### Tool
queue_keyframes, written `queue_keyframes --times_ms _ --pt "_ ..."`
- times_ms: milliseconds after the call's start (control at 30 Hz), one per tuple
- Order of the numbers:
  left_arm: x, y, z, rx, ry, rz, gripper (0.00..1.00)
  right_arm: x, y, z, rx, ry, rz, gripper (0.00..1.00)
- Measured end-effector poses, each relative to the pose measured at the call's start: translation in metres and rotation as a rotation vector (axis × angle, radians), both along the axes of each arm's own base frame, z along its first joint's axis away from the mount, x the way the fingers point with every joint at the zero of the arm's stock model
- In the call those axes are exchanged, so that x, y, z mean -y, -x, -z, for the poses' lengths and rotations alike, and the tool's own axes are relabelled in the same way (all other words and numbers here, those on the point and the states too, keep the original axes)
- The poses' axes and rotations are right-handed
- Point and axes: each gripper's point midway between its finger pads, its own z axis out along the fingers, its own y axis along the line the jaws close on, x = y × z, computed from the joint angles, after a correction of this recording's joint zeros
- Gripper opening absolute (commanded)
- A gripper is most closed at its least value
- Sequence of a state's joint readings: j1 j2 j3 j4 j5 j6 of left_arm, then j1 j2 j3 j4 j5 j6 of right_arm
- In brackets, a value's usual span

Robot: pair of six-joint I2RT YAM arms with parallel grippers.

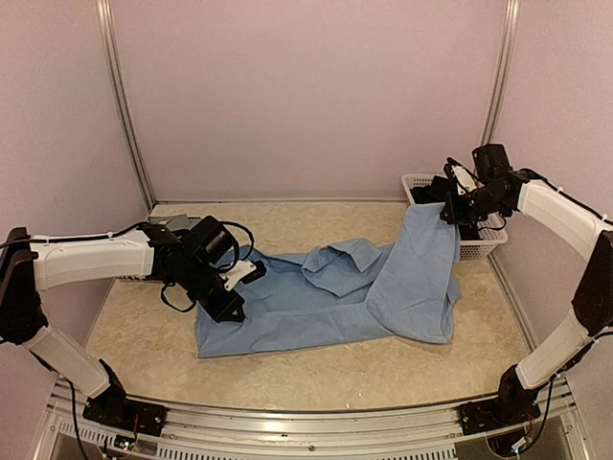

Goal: Fold and stack the long sleeve shirts
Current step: Fold the flattened shirt at the center of the board.

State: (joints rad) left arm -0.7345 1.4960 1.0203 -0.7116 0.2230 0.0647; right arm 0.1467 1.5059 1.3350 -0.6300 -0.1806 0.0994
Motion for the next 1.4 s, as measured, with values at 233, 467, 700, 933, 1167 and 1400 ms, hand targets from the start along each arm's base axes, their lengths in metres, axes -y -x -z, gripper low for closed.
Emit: queue_keyframes --times_ms 233,467,700,933,1167,1400 --pt "-0.007 -0.005 0.018 -0.026 -0.055 -0.024 0.0 -0.009 -0.011 -0.006 0.026 0.009 -0.03 0.0" --pt "-0.018 -0.009 0.055 -0.083 -0.164 -0.063 0.0 -0.012 -0.019 -0.017 0.065 0.018 -0.044 0.0" --pt "-0.026 -0.014 0.062 -0.076 -0.208 -0.096 0.0 -0.013 -0.027 -0.025 0.094 0.034 -0.063 0.02" --pt "-0.037 -0.028 0.061 -0.039 -0.241 -0.145 0.0 -0.019 -0.032 -0.009 0.075 0.065 -0.101 0.05" --pt "-0.04 -0.03 0.063 -0.038 -0.254 -0.161 0.12 -0.036 -0.031 0.0 0.066 0.084 -0.157 0.12" --pt "-0.044 -0.034 0.061 -0.014 -0.269 -0.172 0.32 -0.051 -0.028 -0.003 0.083 0.096 -0.189 0.44"
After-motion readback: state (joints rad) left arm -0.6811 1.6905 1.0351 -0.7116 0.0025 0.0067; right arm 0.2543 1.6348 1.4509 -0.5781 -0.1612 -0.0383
